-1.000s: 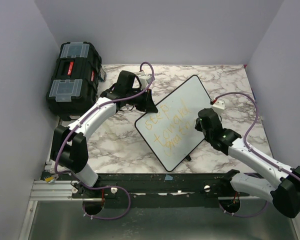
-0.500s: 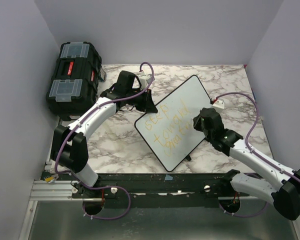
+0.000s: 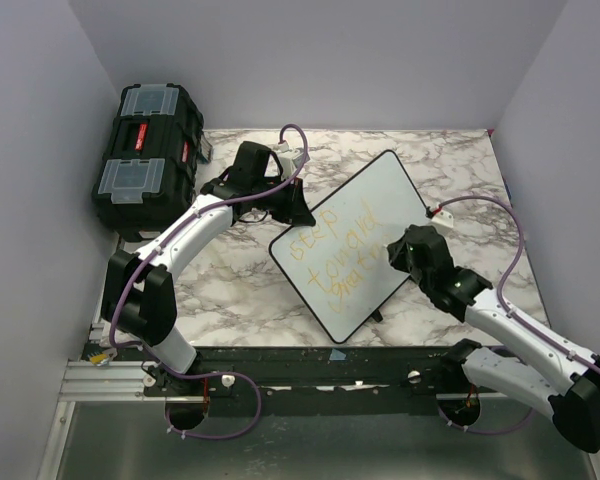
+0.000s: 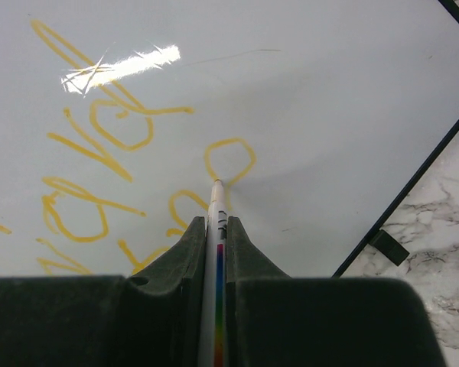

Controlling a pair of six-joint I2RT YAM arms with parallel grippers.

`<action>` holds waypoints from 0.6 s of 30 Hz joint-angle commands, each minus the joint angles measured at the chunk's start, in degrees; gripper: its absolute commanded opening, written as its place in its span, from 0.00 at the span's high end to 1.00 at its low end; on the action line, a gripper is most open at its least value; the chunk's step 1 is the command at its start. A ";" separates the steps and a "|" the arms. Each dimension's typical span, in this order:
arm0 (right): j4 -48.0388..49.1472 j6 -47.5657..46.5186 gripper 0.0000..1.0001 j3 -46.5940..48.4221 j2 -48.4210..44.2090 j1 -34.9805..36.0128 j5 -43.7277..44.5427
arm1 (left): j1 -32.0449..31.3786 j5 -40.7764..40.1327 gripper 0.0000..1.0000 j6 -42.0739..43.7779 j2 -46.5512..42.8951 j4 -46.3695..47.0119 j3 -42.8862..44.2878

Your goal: Write a sentence on the whiteboard

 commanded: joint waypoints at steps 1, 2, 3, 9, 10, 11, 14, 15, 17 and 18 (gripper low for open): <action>-8.22 3.49 0.99 -2.10 0.44 0.46 -2.81 | -1.43 -0.30 1.00 5.81 -0.09 -0.04 -0.86; -8.80 3.90 0.99 -2.24 0.41 0.46 -2.34 | -1.42 -0.34 1.00 5.78 -0.10 -0.17 -0.82; -9.33 4.48 0.99 -2.31 0.38 0.42 -1.63 | -1.47 -0.34 1.00 5.68 -0.10 -0.15 -0.82; -10.99 6.97 0.99 -1.95 1.47 0.42 1.26 | -1.44 -0.38 1.00 5.72 -0.28 -0.16 -0.90; -11.23 7.25 0.99 -1.86 1.80 0.46 1.74 | -1.46 -0.40 1.00 5.80 -0.36 -0.12 -0.91; -11.37 7.37 0.99 -1.63 2.26 0.46 2.18 | -1.40 -0.48 1.00 5.81 -0.36 -0.18 -0.93; -11.31 7.30 0.99 -0.73 3.64 0.43 4.24 | -1.47 -0.43 1.00 5.75 -0.22 -0.16 -0.91; -11.15 7.10 0.99 -0.18 4.22 0.46 5.16 | -1.42 -0.43 1.00 5.72 -0.18 -0.18 -0.83; -10.25 6.06 0.99 0.71 5.21 0.44 6.96 | -1.45 -0.43 1.00 5.72 -0.10 -0.18 -0.74; -9.77 5.47 0.99 1.25 5.77 0.46 8.05 | -1.40 -0.43 1.00 5.72 -0.02 -0.16 -0.73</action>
